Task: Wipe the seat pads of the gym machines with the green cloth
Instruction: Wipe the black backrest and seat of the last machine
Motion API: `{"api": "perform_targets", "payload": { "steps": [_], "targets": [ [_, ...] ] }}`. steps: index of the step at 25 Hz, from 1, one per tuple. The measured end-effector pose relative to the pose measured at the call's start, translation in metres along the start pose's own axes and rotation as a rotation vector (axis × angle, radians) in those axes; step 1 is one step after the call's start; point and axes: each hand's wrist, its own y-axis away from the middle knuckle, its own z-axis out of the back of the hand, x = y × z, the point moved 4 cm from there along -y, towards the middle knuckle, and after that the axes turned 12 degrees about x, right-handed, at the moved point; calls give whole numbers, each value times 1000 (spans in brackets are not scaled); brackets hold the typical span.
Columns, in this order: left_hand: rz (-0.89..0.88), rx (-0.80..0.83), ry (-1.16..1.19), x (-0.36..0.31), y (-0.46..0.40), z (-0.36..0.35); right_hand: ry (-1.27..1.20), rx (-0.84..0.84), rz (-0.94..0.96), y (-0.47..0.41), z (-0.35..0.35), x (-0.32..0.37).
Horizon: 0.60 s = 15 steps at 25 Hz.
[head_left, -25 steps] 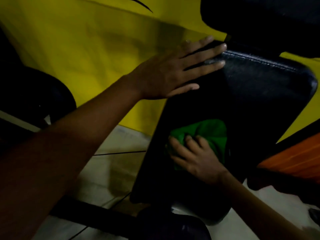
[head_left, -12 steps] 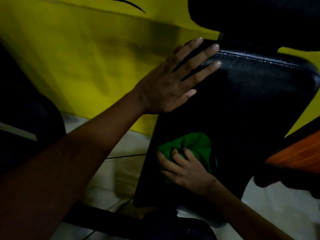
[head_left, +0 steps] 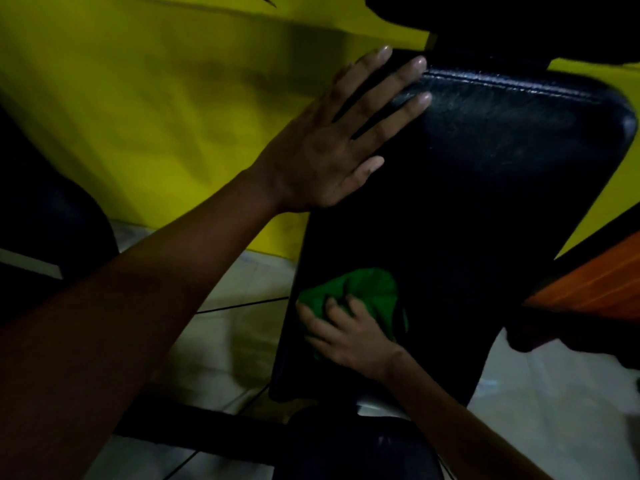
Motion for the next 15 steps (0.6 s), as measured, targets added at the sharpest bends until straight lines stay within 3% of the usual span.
{"api": "perform_targets", "payload": {
  "steps": [4,9,13,15],
  "targets": [
    [38,14,-67,-6,1,0,0,89,66,-2,13,-8],
    [69,-18,-73,-11,2,-4,35,-100,-311,-7,50,-69],
    [87,16,-79,-11,3,-1,57,101,60,39,8,-25],
    [77,40,-111,-14,2,-1,39,211,130,54,1,-18]
  ]
}}
